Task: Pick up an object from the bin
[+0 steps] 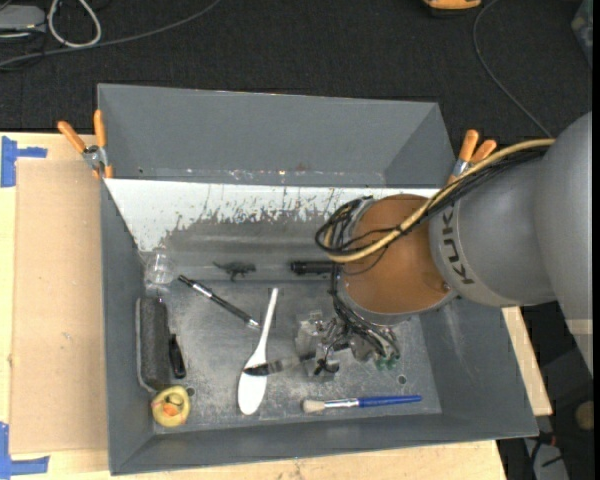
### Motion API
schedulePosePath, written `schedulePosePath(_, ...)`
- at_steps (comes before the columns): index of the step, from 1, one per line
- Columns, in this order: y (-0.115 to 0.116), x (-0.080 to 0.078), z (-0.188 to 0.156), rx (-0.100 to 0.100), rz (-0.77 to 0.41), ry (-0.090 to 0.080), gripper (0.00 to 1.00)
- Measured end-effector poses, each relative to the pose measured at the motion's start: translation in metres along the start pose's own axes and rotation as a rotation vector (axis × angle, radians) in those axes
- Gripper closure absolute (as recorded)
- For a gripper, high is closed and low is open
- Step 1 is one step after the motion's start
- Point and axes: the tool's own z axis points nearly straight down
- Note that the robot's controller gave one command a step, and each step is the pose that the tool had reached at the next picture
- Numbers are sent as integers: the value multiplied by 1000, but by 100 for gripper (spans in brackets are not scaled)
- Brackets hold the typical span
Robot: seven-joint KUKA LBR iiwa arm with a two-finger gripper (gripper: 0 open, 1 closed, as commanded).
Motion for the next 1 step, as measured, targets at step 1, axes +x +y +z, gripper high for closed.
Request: schedulePosePath(1, 1, 2, -31, -1, 1, 6, 100)
